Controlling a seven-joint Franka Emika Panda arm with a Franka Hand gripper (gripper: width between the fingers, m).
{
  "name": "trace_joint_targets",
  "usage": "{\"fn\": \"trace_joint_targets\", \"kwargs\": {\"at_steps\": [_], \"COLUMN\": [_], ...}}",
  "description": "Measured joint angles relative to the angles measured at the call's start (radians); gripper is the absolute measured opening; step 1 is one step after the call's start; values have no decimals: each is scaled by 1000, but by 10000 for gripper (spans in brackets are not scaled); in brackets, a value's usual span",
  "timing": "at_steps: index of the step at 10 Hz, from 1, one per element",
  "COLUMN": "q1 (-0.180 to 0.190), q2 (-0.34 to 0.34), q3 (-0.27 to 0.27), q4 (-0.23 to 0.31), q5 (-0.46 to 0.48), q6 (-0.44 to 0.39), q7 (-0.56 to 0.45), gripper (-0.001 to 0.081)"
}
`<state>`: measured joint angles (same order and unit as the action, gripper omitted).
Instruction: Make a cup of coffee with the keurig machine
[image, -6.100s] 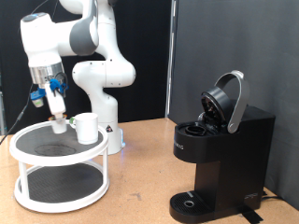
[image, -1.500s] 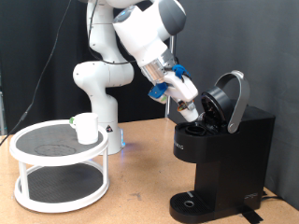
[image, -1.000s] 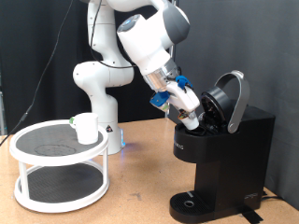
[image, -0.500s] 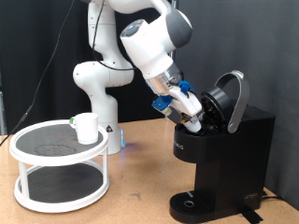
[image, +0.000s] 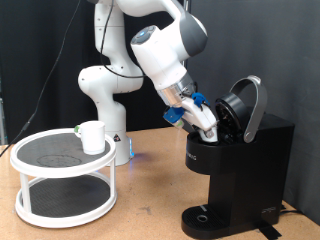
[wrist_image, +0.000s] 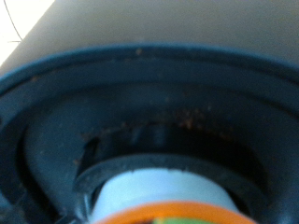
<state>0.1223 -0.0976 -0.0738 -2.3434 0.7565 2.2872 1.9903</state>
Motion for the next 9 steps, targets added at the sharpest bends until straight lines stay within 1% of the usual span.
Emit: {"fn": "trace_joint_targets", "kwargs": {"at_steps": [1, 2, 3, 4, 5, 6, 8, 9], "q1": [-1, -1, -1, -1, -2, -4, -9, -10], "q2": [2, 3, 1, -6, -20, -41, -86, -105], "q3": [0, -1, -3, -7, -14, -24, -32, -32], "q4": [-2, -4, -4, -4, -2, 0, 0, -5], "q5": [0, 5, 32, 72, 106, 121, 119, 118], "q6": [0, 0, -3, -14, -45, -84, -134, -127], "q7": [0, -2, -18, -54, -86, -101, -99, -94], "gripper": [589, 711, 728, 728, 734, 734, 734, 734]}}
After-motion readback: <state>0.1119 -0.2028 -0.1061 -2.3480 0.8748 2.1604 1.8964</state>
